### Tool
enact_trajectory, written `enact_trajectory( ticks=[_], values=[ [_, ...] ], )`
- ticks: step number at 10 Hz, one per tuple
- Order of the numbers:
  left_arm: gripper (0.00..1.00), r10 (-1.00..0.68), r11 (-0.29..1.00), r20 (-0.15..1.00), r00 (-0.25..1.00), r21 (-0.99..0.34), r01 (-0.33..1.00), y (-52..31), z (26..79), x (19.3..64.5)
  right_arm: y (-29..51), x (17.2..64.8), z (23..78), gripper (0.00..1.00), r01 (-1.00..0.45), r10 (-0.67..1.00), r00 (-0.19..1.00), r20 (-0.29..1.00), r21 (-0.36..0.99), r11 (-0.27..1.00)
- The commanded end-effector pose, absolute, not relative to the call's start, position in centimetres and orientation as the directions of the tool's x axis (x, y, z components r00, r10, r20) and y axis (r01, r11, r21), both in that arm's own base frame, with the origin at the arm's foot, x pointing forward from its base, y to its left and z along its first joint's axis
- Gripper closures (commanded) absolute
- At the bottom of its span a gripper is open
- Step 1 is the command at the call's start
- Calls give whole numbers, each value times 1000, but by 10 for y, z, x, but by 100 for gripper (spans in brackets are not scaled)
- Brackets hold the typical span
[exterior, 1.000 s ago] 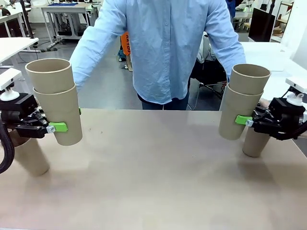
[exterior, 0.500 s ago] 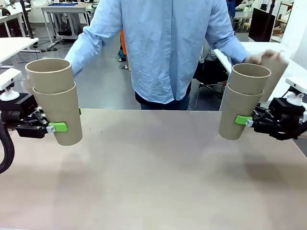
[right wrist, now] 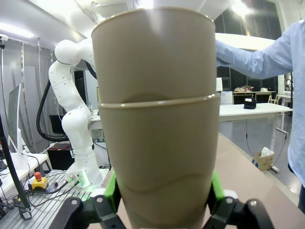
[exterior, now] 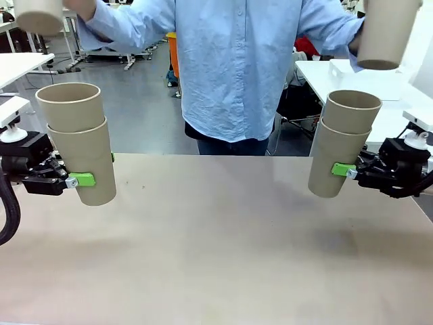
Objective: Stack the cups and store them in the basket.
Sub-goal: Place the stack of Reusable plastic cups into the Pantry Basket.
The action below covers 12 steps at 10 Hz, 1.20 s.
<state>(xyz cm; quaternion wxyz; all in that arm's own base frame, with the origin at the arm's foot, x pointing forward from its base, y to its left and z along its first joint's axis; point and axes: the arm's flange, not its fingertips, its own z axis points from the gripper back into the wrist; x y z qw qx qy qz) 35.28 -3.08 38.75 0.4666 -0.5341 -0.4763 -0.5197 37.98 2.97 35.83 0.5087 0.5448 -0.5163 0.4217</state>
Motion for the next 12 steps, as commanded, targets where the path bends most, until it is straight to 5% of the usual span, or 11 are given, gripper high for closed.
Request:
enact_trajectory(
  ticks=[1, 12],
  values=[
    [17, 31, -109, 1000, 6, -2, 994, -31, 391, 353, 30, 381, 362, 13, -992, -143, 102, 984, 112, 58],
    [17, 31, -109, 1000, 6, -2, 994, -31, 391, 353, 30, 381, 362, 13, -992, -143, 102, 984, 112, 58]
  ],
)
